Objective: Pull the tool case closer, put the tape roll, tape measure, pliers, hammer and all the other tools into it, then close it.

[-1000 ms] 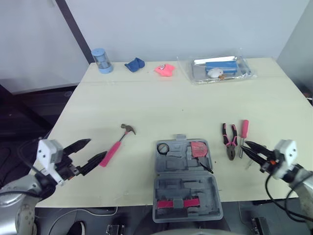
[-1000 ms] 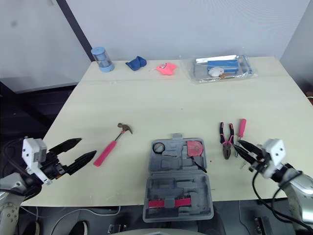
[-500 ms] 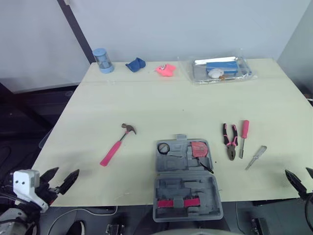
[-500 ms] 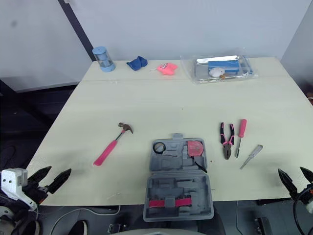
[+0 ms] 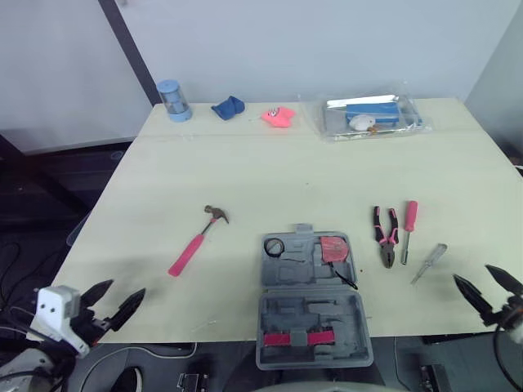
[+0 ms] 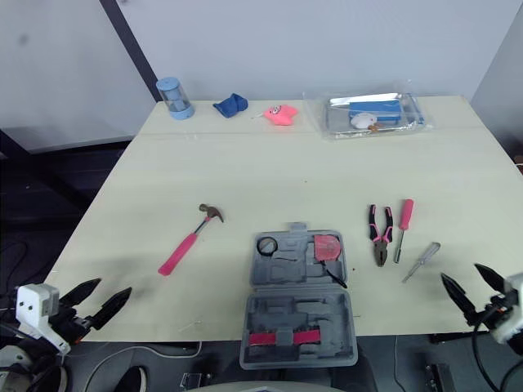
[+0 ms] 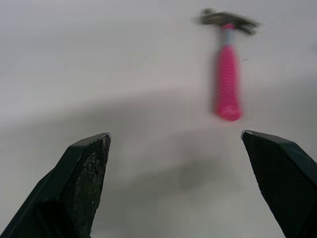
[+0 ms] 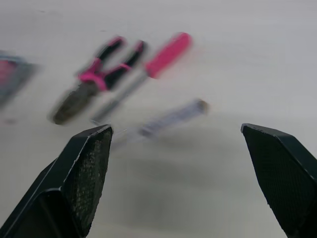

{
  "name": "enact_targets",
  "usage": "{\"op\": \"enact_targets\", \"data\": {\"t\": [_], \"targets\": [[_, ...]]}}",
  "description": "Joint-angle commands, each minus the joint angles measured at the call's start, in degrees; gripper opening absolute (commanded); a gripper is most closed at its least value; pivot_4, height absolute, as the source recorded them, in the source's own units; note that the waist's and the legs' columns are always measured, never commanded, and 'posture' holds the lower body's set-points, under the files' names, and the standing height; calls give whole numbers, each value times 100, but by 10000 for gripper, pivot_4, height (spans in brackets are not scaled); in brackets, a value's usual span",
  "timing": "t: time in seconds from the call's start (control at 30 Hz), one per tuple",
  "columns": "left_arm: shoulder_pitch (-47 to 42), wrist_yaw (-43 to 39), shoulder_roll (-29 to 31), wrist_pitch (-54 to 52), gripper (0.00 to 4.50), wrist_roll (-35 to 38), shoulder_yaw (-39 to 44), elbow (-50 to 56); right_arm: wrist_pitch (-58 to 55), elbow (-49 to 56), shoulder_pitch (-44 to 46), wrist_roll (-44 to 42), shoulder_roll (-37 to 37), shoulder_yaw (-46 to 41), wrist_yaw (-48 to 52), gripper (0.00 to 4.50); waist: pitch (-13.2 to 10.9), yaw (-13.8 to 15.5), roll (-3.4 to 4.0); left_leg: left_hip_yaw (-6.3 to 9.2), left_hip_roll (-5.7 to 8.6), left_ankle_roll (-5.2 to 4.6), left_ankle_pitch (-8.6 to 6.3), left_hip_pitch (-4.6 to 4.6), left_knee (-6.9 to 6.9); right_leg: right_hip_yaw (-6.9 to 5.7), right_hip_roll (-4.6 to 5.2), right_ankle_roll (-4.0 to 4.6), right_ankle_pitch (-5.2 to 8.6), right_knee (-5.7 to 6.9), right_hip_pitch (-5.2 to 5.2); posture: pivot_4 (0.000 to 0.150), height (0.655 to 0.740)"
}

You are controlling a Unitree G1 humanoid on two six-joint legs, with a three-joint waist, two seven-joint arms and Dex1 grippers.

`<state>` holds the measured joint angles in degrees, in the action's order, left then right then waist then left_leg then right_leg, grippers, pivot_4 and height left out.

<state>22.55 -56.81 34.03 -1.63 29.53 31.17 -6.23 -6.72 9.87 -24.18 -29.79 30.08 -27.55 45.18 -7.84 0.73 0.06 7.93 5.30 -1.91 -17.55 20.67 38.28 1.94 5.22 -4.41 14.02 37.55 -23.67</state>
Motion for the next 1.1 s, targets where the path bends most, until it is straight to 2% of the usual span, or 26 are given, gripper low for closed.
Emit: {"op": "enact_targets", "data": {"t": [0.03, 0.23, 0.47, 0.63, 0.8, 1.1], "targets": [[-80, -227, 223, -162, 45000, 152, -190, 716, -473, 981, 54, -43, 57, 417, -248, 43851, 0, 5, 0, 1, -1, 0, 0, 0, 0, 0, -1, 0, 0, -1, 0, 1500, 7400], [-564, -810, 757, -230, 45000, 81, -690, 1148, -1431, 1773, 574, 94, -132, 1162, -1175, 43851, -4, 5, -5, 2, 0, 5, 2, 2, 0, -21, -4, 0, -1, -2, 0, 1500, 7400], [-1460, -1487, 1261, -443, 45000, 197, -1386, 1689, -2167, 1879, 1242, 811, -700, 1994, -2511, 43851, -9, 4, -4, 4, 1, 28, 16, 5, -1, -32, -8, 1, -1, -4, -5, 1500, 7400], [-1880, -1839, 1430, -527, 45000, 272, -1727, 1929, -2519, 1735, 1511, 1352, -1102, 2242, -3330, 43851, -10, -11, -2, 4, 2, 30, 17, 7, -2, -28, -13, 2, -1, -2, -12, 1500, 7400], [-2214, -2064, 1553, -653, 45000, 367, -1900, 2083, -2739, 1625, 1563, 1614, -1392, 2409, -3694, 43851, -11, -42, 0, 3, 3, 30, 17, 9, -8, -25, -22, 2, -1, -2, -18, 1500, 7400], [-2709, -2187, 1669, -907, 45000, 485, -2064, 2408, -2816, 1362, 1646, 1723, -1530, 2520, -3653, 43851, -17, -143, 7, 3, 5, 30, 17, 8, -8, -26, -29, 1, -1, -2, -18, 1500, 7400]]}}
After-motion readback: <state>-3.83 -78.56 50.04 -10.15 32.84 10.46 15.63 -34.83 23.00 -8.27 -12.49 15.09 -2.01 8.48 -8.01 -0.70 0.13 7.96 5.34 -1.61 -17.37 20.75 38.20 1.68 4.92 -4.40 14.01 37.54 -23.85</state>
